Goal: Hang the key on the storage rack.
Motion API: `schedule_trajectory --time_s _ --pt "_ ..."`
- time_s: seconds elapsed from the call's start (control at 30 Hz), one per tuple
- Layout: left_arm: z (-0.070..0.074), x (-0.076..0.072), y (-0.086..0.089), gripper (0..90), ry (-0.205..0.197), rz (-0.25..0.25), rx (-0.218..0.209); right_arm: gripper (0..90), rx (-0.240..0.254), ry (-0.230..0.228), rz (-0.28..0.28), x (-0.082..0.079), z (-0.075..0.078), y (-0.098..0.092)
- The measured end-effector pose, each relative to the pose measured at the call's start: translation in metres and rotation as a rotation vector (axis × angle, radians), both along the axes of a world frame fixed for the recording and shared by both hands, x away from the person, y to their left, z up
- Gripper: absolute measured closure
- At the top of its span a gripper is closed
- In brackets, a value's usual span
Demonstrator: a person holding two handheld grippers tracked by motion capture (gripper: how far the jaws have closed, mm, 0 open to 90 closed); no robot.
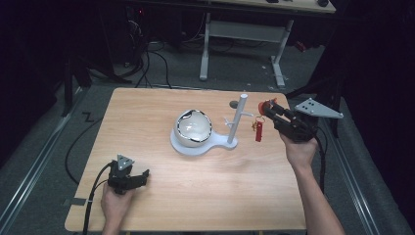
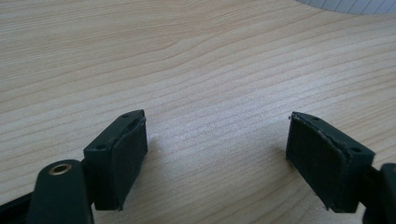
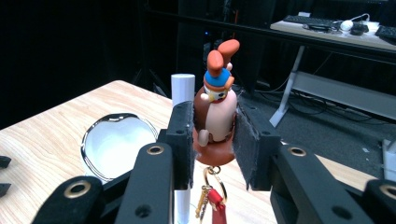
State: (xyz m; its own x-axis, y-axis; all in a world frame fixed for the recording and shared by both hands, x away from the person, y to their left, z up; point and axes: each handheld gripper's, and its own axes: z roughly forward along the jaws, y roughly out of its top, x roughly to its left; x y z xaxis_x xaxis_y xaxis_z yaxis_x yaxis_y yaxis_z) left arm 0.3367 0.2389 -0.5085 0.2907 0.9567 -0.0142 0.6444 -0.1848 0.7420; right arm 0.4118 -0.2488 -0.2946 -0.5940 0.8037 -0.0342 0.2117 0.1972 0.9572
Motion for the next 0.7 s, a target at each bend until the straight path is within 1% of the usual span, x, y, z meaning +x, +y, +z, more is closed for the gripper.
schedule_trajectory --time_s 0.37,0.7 --pt "0.000 0.000 0.000 21.3 0.000 0.000 0.000 68.8 -0.002 -0.007 0.020 0.001 0.005 0.010" --pt "0.000 0.000 0.000 21.3 0.000 0.000 0.000 68.8 -0.019 -0.015 0.027 0.004 0.009 0.019"
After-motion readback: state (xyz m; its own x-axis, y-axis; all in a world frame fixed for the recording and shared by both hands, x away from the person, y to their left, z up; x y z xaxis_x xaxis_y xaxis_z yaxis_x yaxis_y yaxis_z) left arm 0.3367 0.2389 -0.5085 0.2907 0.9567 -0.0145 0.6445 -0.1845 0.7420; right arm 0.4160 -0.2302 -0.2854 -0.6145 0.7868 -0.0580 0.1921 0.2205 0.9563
